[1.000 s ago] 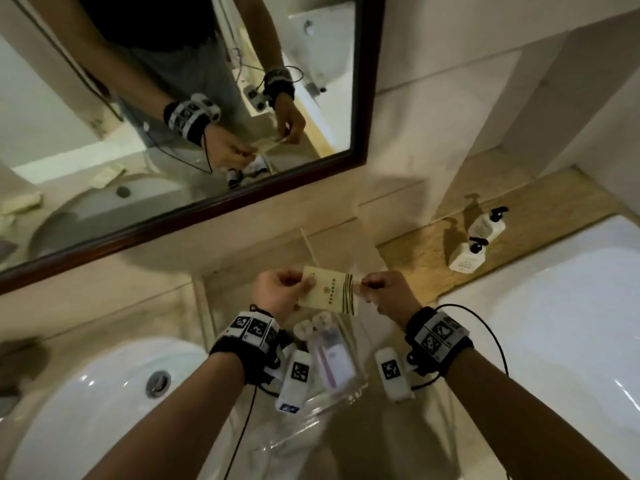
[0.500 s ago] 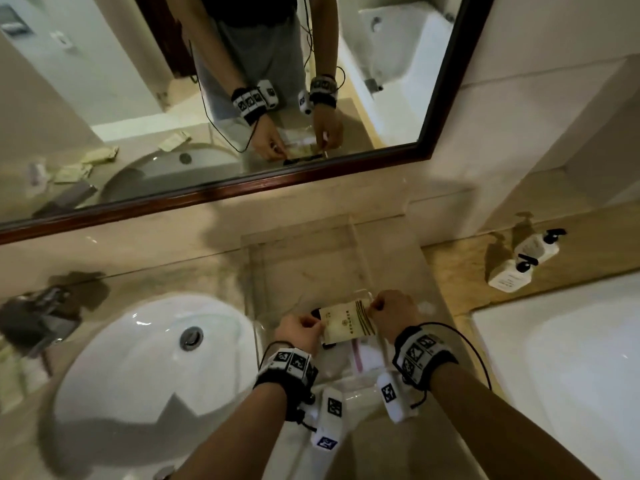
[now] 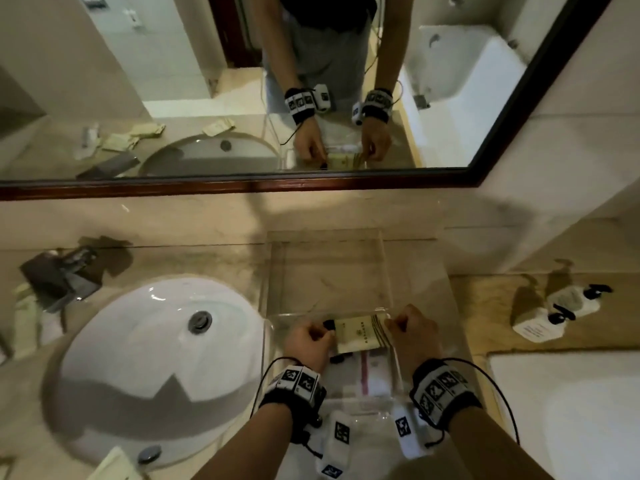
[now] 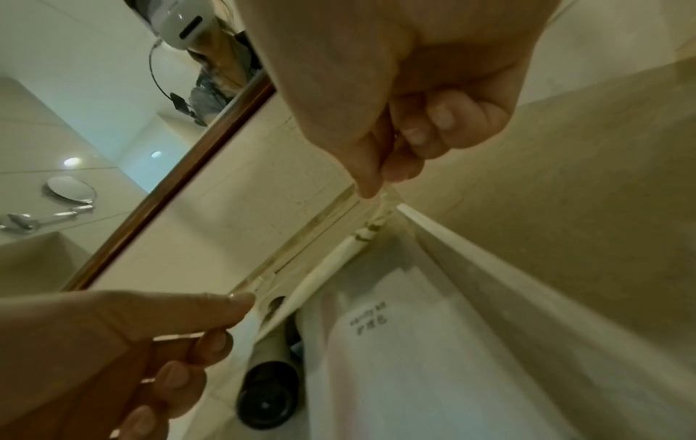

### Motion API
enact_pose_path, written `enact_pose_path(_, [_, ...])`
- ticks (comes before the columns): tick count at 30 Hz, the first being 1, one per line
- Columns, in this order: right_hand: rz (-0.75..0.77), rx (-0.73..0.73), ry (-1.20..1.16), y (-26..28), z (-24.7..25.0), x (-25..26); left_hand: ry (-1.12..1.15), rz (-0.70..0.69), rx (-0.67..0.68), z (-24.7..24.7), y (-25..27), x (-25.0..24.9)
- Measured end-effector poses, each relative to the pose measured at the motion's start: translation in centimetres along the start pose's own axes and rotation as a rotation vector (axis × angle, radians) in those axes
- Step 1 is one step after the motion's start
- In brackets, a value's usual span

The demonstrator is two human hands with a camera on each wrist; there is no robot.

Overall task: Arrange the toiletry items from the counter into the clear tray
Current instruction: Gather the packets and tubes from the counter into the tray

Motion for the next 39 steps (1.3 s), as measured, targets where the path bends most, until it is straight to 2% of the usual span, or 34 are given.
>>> enact_pose_path(3, [0.134, -0.010, 0.050, 0.4, -0.8, 1.9, 0.020, 0.017, -0.023, 2.1, 0.6, 2.0])
enact_pose_path(6, [0.183, 0.063, 0.090, 1.3, -3.9, 5.9, 0.085, 0.055, -0.065, 5.4, 1.0, 4.9])
enact_pose_path(12, [0.307, 0.227, 0.109, 5.8, -13.9, 16.8, 0.267, 0.075, -0.131, 15.2, 1.4, 11.4])
enact_pose_path(18, [0.417, 0.283, 0.109, 11.5, -24.5, 25.6, 0.358, 0.041, -0.221, 27.4, 1.0, 20.1])
enact_pose_path(22, [0.457, 0.371, 0.113, 15.2, -30.7, 30.5, 0.374, 0.128, -0.304, 34.8, 1.0, 27.4])
enact_pose_path(25, [0.461, 0.397, 0.124, 16.5, -33.5, 32.3, 0.378, 0.181, -0.366, 37.9, 0.9, 31.5])
enact_pose_path(29, [0.482, 0.441, 0.173, 17.3, -35.4, 31.7, 0.349, 0.259, -0.342, 38.0, 0.8, 34.6])
enact_pose_path(32, [0.464, 0.521, 0.253, 17.6, -35.9, 29.6, 0.323, 0.297, -0.273, 35.9, 0.9, 35.8])
enact_pose_path(35, [0.399, 0.601, 0.321, 18.1, -35.7, 27.0, 0.224, 0.266, -0.187, 33.3, 1.2, 35.9])
enact_pose_path(39, [0.304, 0.776, 0.404, 19.1, -35.3, 24.0, 0.092, 0.192, -0.030, 29.6, 1.2, 35.0])
Point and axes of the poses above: each hand's wrist, its own y-axis away from the middle knuckle, its own z-axis out of the back of the hand, x = y × z, the point moved 3 cm from there along -y, towards the middle knuckle, and after that the axes turned 15 degrees about z, right-handed, at the moved point
